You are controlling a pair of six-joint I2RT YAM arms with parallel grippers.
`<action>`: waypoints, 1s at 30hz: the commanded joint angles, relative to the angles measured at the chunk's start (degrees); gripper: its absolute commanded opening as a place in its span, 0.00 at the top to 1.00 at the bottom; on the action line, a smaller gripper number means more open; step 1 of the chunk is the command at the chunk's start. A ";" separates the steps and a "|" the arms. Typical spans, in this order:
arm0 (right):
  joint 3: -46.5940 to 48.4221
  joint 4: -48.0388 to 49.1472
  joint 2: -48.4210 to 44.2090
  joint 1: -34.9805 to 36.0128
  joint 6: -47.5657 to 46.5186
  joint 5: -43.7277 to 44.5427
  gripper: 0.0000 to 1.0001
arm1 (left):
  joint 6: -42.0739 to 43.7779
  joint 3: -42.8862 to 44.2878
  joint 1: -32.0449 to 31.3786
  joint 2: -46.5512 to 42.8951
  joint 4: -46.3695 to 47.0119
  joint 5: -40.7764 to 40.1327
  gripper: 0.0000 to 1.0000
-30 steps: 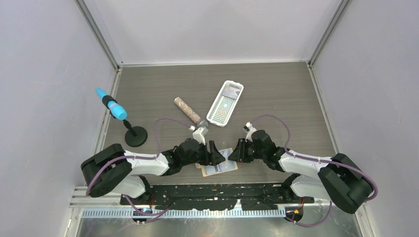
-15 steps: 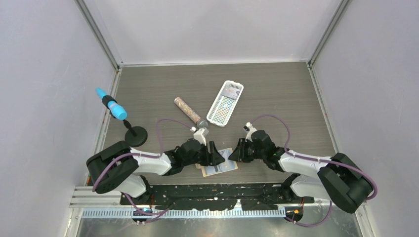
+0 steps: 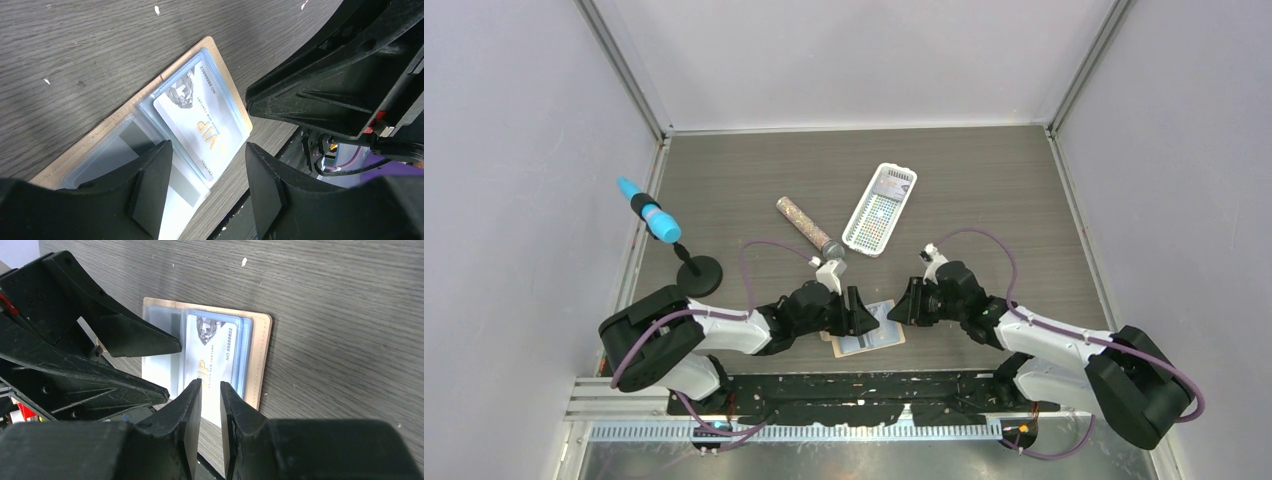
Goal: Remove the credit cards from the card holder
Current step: Remove the credit card from the card holder.
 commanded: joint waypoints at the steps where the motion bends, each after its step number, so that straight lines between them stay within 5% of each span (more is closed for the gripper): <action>1: 2.36 1.63 1.42 0.37 -0.50 0.20 0.72 | 0.93 0.78 0.06 -0.27 1.66 0.07 0.42; 17: 0.76 8.35 10.50 1.15 0.63 -1.33 0.74 | 0.75 0.08 0.06 0.08 2.64 -0.11 0.43; 30: 3.02 2.96 4.33 1.16 0.03 -0.34 0.74 | 0.75 -0.44 0.06 -1.62 1.98 -0.62 0.43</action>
